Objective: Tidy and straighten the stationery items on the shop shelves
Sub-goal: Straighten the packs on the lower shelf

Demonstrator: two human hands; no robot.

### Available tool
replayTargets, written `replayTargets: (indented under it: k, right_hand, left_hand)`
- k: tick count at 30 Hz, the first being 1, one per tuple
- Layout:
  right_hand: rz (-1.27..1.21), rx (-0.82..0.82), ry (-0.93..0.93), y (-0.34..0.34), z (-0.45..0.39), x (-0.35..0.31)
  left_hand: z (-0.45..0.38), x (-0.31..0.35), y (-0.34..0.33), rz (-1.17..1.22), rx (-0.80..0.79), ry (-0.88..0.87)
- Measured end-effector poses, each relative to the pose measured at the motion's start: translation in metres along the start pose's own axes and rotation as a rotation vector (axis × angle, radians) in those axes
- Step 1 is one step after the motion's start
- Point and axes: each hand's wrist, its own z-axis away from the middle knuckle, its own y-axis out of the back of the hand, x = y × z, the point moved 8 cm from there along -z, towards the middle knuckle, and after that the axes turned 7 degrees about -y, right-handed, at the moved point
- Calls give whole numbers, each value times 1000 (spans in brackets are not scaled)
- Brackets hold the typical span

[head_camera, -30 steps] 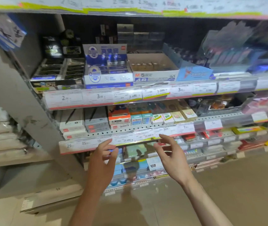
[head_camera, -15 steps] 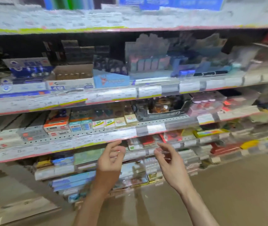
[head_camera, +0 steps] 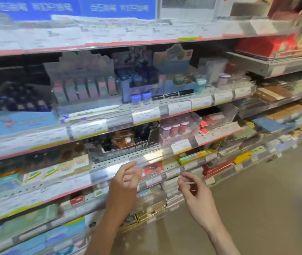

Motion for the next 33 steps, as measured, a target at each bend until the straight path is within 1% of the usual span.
replayTargets:
  k: [3,5,7,9,12,17,20,22,25,28,33]
  right_hand:
    - [53,89,21,33,-31,2]
    - [80,119,32,50,-51,1]
    - [97,150,46,65,-71,0]
    - [96,158,51,76,-90,2]
    - [81,139,62,85,-111,6]
    - [94,83,105,98,-148,7]
    - [46,33,127,111,-171,6]
    - [20,3,168,122,-187,6]
    - [47,-65,218,140,-217,11]
    - [95,-119,265,163,-243,13]
    - [203,-154,324,197,-279,11]
  left_hand:
    - [-25,5,-45,177,-68,2]
    - [-39,5,-70,226,-98,18]
    - [-56,1,-90,222,-105,21]
    - [-69,-3,-105,160,-103,24]
    - [-80,7,-122,88,-125,-26]
    - [-96,19,-145,-40,-62,-60]
    - [-101,15,-164,43,7,-8]
    - [-104,18,-178,67,72,-13]
    - [-108,28,-200,120,185,-10]
    - [-108,37,-223,12,258,-31]
    - [-106,60,-265,-101,265,-88]
